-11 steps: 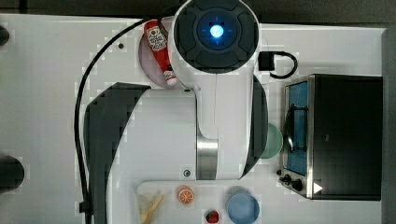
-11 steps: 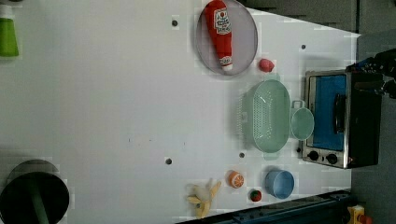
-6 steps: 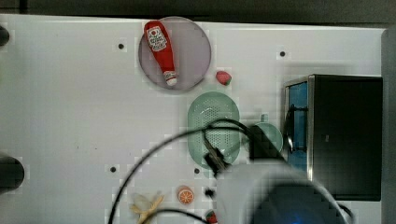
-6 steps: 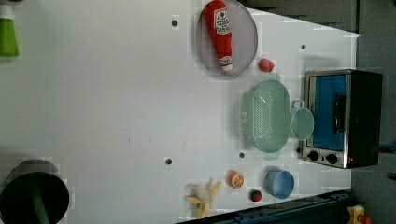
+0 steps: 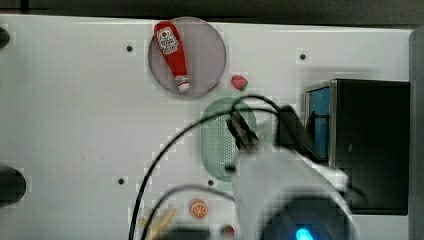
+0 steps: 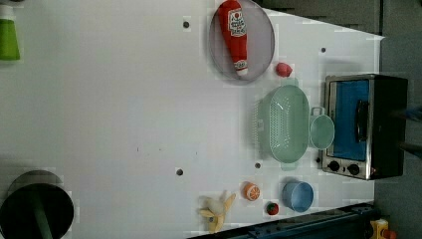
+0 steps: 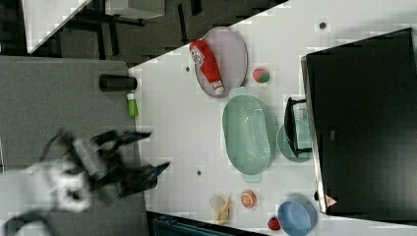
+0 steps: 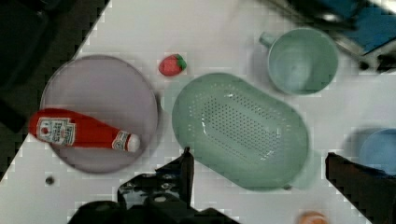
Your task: Drag strainer right to left.
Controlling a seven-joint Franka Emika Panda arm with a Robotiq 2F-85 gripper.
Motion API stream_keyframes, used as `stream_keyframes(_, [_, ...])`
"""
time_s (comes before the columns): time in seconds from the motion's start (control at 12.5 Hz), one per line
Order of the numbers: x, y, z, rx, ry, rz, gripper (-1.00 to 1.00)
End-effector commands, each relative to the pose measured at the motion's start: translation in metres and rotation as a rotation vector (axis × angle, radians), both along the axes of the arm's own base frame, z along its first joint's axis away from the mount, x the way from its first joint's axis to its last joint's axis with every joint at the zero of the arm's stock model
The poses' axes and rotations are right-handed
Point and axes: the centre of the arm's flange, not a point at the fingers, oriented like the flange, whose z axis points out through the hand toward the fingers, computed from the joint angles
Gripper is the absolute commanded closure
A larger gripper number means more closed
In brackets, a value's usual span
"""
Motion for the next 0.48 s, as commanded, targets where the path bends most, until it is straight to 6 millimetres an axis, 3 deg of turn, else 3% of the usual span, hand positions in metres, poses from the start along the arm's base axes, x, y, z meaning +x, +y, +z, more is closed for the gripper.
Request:
stream_keyframes(0.08, [-0.001, 0.022, -0.166, -0.001, 0.213, -0.172, -1.0])
stream_keyframes(0.48, [0.017, 0.031, -0.287, 0.012, 0.15, -0.35, -1.0])
